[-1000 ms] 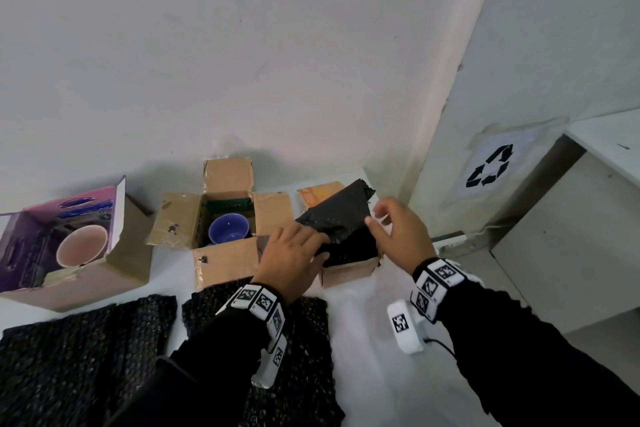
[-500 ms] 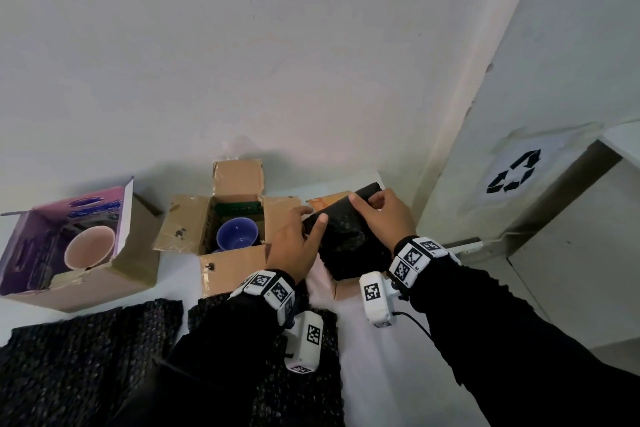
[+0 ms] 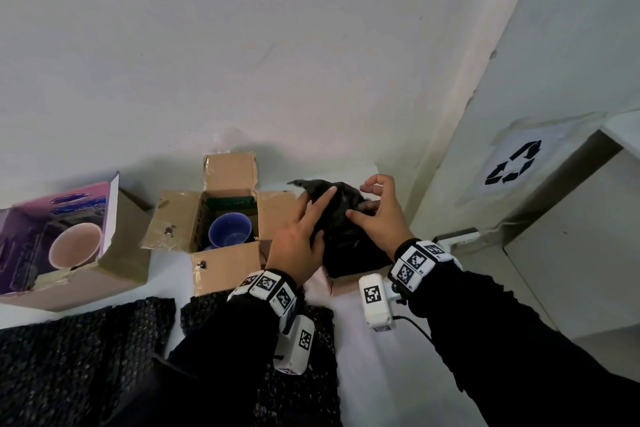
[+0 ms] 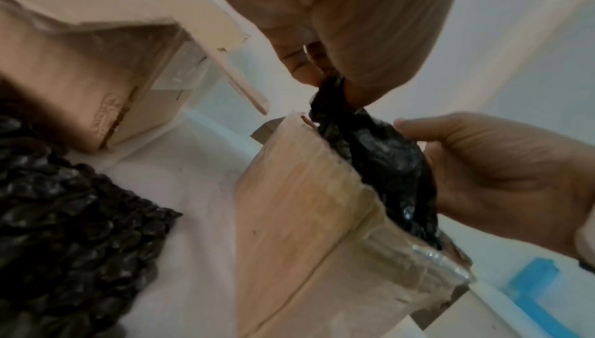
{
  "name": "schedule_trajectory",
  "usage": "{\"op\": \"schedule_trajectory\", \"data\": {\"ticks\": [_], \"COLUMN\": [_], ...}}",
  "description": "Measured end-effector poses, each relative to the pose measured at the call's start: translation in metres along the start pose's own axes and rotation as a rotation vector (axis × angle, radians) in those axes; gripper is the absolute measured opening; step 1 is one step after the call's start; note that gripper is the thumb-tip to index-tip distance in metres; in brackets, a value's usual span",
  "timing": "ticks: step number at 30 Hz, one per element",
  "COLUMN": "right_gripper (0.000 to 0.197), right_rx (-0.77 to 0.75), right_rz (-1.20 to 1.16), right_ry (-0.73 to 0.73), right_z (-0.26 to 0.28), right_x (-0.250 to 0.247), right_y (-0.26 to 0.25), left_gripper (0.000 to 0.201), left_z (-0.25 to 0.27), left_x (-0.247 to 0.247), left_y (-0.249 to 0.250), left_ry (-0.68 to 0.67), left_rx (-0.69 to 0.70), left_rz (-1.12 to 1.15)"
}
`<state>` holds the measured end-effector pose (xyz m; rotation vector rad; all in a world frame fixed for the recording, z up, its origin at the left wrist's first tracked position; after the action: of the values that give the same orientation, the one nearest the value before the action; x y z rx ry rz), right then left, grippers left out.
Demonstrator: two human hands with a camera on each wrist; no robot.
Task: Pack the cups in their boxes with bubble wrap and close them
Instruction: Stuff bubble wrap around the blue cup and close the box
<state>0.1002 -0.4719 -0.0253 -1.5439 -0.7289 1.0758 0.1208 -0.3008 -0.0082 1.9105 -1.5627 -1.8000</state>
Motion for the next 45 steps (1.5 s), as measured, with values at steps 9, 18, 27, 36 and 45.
{"op": "schedule_trajectory", "data": {"ticks": [9, 18, 27, 36, 45], "right_gripper": [0.026, 0.049, 0.030, 0.032, 0.029], "right_rx": [0.015, 0.448, -0.158, -0.472, -0.455], "right_rz": [0.148, -0.233, 0.361, 0.906, 1.349], "right_ry": [-0.019, -0.189, 0.118, -0.115, -0.434], "right_z": [0.001, 0.000, 0.001, 0.011, 0.004], "right_x": [0.003, 0.008, -0.022, 0.010, 0.040], "right_y": [0.006, 0.008, -0.010, -0.013, 0.011], "left_gripper": [0.092, 0.093, 0.059, 0.043, 0.056], "left_z": [-0.005, -0.005, -0.012, -0.015, -0.009], "left_x": [0.006, -0.010, 0.001, 0.021, 0.026], "left_y": [0.007, 0.013, -0.010, 0.000, -0.012], "left_ry": [-0.034, 0.062, -0.017, -0.220, -0.347], "left_rx": [0.026, 0.044, -0.151, 0.132, 0.057], "left_rz": [0.106, 0.111, -0.172, -0.834, -0.850]}}
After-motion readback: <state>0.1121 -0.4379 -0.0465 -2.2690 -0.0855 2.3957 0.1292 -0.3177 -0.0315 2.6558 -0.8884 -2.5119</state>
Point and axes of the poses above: each hand's wrist, its own z-axis away from the middle knuckle, its own x-axis out of the palm, y = z × x, the point moved 7 cm from there along -z, towards the middle knuckle
